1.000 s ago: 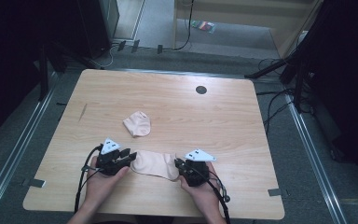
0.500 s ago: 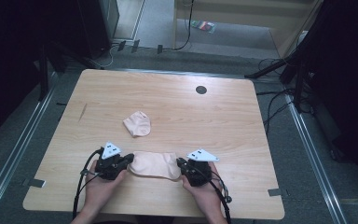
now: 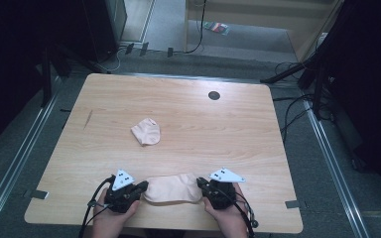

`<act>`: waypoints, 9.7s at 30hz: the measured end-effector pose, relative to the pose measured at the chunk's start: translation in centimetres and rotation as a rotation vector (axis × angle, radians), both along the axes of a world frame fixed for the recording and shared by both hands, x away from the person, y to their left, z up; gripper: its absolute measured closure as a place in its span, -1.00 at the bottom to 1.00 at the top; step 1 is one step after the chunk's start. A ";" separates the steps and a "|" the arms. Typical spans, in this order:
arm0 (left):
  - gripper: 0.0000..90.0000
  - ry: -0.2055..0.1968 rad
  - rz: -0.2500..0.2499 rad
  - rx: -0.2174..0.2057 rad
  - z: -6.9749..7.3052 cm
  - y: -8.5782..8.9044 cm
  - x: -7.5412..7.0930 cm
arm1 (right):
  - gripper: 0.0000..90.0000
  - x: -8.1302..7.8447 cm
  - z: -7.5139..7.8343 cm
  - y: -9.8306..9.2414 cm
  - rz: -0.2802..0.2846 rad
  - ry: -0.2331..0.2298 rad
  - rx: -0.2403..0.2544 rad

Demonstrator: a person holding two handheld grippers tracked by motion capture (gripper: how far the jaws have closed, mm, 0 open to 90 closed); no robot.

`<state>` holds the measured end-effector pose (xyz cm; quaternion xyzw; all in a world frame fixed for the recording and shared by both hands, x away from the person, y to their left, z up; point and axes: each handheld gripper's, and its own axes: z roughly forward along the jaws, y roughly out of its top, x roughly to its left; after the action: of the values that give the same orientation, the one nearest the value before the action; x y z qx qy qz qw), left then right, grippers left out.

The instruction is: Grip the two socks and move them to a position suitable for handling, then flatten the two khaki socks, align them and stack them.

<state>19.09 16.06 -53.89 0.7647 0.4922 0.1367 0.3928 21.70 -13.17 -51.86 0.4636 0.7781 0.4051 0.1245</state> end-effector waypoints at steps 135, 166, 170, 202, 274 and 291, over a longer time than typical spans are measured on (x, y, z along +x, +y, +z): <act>-0.66 -0.088 0.235 -0.136 -0.4 5.8 9.5 | 0.99 14.9 7.2 16.9 0.092 -0.001 0.064; 1.00 -0.214 0.333 0.101 0.5 4.6 10.4 | 1.00 11.6 11.1 14.4 0.126 -0.058 0.139; 1.00 -0.269 0.325 0.193 1.1 4.3 8.7 | 1.00 11.3 9.7 13.1 0.110 -0.043 0.130; -0.01 -0.069 0.156 -0.125 0.1 5.4 7.8 | 1.00 11.2 0.9 3.8 -0.004 0.011 -0.012; 0.97 -0.030 0.089 -0.119 1.4 2.2 9.3 | 0.98 10.6 0.1 1.9 -0.023 0.002 0.012; 0.97 -0.069 0.014 -0.144 3.8 2.4 5.4 | 0.98 7.3 2.6 1.1 -0.002 -0.025 0.026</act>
<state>24.50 18.44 -50.07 0.7257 0.4924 0.1301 0.4626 28.97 -12.04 -49.23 0.4608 0.7708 0.4207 0.1287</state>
